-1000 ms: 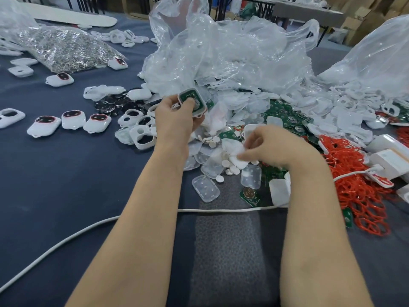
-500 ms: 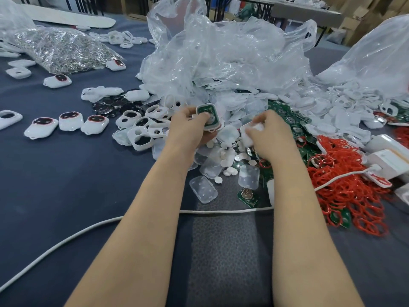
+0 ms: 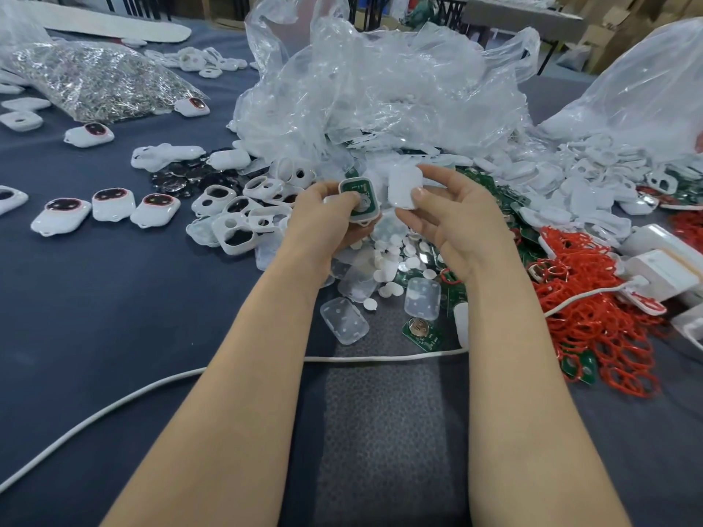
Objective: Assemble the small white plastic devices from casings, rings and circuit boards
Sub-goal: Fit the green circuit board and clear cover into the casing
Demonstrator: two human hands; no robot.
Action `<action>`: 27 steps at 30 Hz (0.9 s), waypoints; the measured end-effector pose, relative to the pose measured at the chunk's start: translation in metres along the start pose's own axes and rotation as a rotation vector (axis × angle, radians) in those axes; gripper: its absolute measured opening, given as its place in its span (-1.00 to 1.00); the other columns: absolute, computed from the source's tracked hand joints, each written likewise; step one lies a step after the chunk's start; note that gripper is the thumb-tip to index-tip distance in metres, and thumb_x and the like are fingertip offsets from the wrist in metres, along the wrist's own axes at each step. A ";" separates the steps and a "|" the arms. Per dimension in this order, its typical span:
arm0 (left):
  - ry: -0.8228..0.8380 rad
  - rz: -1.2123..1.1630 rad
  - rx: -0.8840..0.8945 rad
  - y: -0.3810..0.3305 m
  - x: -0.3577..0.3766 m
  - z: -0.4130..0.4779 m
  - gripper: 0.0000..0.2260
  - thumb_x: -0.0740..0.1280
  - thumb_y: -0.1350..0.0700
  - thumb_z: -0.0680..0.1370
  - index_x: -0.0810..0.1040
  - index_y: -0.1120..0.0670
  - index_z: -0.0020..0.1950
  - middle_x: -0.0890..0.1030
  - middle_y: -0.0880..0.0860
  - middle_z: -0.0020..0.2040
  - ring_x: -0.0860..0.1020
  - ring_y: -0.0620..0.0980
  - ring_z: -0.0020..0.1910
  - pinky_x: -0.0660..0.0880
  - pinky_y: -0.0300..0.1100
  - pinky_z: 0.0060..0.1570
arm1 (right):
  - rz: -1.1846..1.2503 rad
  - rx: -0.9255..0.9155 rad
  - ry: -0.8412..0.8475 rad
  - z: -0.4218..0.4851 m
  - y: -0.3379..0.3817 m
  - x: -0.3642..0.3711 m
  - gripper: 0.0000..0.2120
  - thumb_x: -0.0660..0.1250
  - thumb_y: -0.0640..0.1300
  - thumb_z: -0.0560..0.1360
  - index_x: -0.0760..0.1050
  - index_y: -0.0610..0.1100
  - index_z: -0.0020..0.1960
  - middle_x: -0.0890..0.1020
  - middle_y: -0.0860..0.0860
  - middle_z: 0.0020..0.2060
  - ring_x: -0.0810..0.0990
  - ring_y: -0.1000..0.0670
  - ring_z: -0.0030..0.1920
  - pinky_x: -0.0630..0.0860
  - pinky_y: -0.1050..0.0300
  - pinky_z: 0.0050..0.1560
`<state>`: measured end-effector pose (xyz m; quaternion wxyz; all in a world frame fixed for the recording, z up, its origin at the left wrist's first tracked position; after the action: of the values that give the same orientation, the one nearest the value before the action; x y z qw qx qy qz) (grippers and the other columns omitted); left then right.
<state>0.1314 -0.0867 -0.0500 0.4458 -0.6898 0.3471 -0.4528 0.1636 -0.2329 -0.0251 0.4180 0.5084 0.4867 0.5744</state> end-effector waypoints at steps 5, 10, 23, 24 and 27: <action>-0.005 0.034 0.007 0.001 0.000 0.002 -0.93 0.25 0.27 0.60 0.48 0.12 0.02 0.60 0.21 0.11 0.66 0.13 0.02 0.63 -0.14 -0.09 | -0.015 0.013 -0.002 0.000 -0.001 0.001 -0.79 0.25 -0.40 0.54 0.50 -0.17 0.10 0.62 -0.08 -0.11 0.65 0.01 -0.19 0.63 0.21 -0.14; -0.004 0.018 -0.014 0.002 0.001 0.002 -0.91 0.21 0.22 0.62 0.47 0.08 -0.04 0.60 0.20 0.10 0.66 0.14 0.00 0.63 -0.12 -0.10 | -0.113 0.014 -0.070 0.002 -0.004 -0.001 -0.84 0.31 -0.33 0.53 0.48 -0.22 0.10 0.59 -0.11 -0.12 0.57 0.00 -0.19 0.58 0.23 -0.13; -0.027 -0.065 -0.095 0.005 0.000 0.005 -0.80 0.15 0.11 0.64 0.54 0.15 0.06 0.65 0.21 0.04 0.63 0.05 -0.27 0.58 -0.20 -0.37 | -0.060 0.043 0.038 0.000 -0.007 0.008 -0.90 0.31 -0.34 0.53 0.54 -0.17 -0.05 0.63 -0.02 -0.27 0.64 0.13 -0.34 0.60 0.31 -0.19; -0.025 -0.069 -0.097 0.005 0.000 0.005 -0.80 0.15 0.11 0.63 0.54 0.15 0.06 0.65 0.21 0.04 0.63 0.05 -0.27 0.58 -0.20 -0.36 | -0.091 0.037 0.044 0.000 -0.008 0.009 -0.90 0.31 -0.33 0.53 0.54 -0.17 -0.03 0.62 -0.03 -0.25 0.63 0.14 -0.34 0.60 0.31 -0.18; -0.025 -0.074 -0.096 0.004 0.000 0.005 -0.80 0.16 0.10 0.64 0.54 0.14 0.07 0.65 0.21 0.04 0.63 0.07 -0.24 0.58 -0.20 -0.37 | -0.184 0.009 0.035 0.000 -0.008 0.009 -0.88 0.32 -0.32 0.52 0.55 -0.13 -0.04 0.61 -0.02 -0.27 0.61 0.14 -0.35 0.59 0.32 -0.20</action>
<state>0.1353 -0.0866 -0.0551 0.3993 -0.7284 0.3372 -0.4431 0.1624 -0.2224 -0.0314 0.4579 0.4533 0.5411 0.5404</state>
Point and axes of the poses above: each hand's wrist, its own z-axis towards the middle knuckle, its own x-axis out of the palm, y = z × x, the point moved 5 cm from there along z, towards the middle knuckle
